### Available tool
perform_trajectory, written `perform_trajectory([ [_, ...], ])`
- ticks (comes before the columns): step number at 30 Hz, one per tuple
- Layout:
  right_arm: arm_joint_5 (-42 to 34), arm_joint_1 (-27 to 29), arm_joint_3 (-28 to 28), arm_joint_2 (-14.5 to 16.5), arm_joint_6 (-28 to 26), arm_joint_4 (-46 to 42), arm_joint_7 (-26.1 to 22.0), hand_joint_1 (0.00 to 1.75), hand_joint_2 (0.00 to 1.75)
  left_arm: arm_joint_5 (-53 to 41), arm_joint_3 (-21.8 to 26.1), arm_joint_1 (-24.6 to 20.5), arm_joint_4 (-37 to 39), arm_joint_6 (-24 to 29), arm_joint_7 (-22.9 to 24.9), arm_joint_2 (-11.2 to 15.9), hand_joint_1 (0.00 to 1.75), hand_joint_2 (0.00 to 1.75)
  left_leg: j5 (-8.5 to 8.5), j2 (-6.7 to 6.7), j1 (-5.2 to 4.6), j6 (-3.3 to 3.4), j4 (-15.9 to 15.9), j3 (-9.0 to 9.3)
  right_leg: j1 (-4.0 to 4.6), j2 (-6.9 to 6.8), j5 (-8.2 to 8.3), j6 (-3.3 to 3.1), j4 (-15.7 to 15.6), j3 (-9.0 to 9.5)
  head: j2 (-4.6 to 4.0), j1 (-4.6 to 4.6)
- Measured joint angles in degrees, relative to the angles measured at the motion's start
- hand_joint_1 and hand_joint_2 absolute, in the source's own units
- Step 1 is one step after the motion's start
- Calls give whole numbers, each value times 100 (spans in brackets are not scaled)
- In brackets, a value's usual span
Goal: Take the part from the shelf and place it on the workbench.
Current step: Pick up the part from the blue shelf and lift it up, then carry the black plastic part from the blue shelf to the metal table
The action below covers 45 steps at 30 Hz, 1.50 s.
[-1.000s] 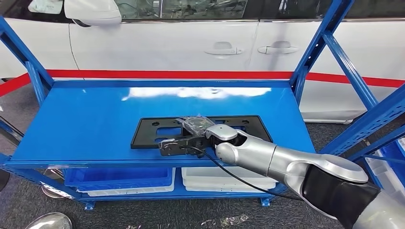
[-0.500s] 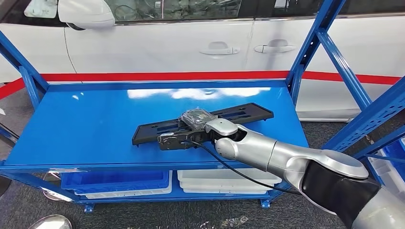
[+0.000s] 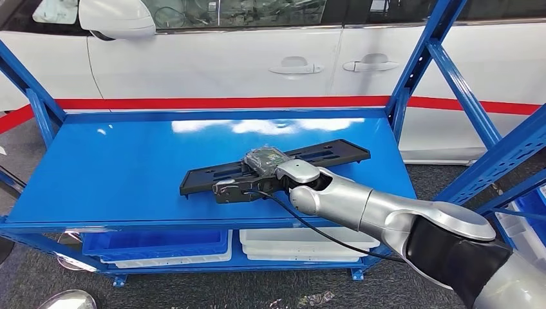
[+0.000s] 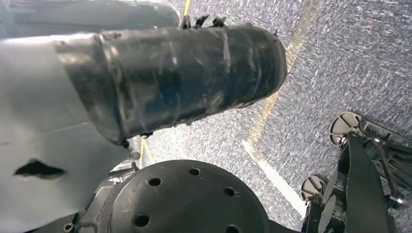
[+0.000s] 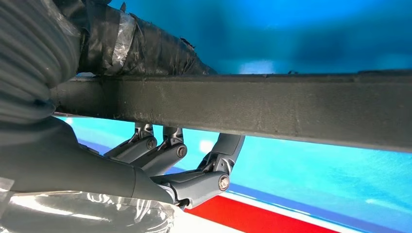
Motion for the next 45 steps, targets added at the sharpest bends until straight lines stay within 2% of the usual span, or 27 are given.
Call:
perform_trajectory([
  [4,317,3,2,5,-361,-35,-27,175,175,-1,0,3,0,-3,-14,0,0,0,0,0,0,0,0,0,0,0,1,-1,0,-1,0,-1],
  [8,1146,-39,-2,5,-590,-313,93,175,175,-4,0,16,0,-4,-2,-2,0,0,1,0,0,-2,0,-1,1,1,3,-4,0,-4,0,0],
  [14,3560,-339,7,5,158,-1186,411,175,175,-32,0,22,0,-4,37,-1,0,0,0,1,0,-5,-2,-7,1,2,2,-6,0,-13,0,-2],
  [17,4161,-421,1,5,374,-1681,481,175,175,-41,0,24,0,-24,40,0,0,0,-1,2,0,-6,-3,-8,1,0,-1,-9,0,-13,0,0],
  [23,4322,-595,-10,-7,651,-2373,519,175,175,-45,0,28,0,-56,36,0,0,0,-1,3,0,-7,-2,-8,0,1,-1,-10,-1,-14,0,0],
  [33,4307,-765,-16,-84,882,-2976,567,175,175,-83,0,27,0,-58,28,0,0,0,-2,3,0,-7,-2,-7,1,3,-1,-10,-2,-14,0,0],
  [45,4042,-753,-125,-168,531,-3231,732,175,175,-85,0,29,1,-54,39,0,0,0,-3,3,0,-9,-2,-8,0,5,-1,-10,-2,-16,0,-1],
])
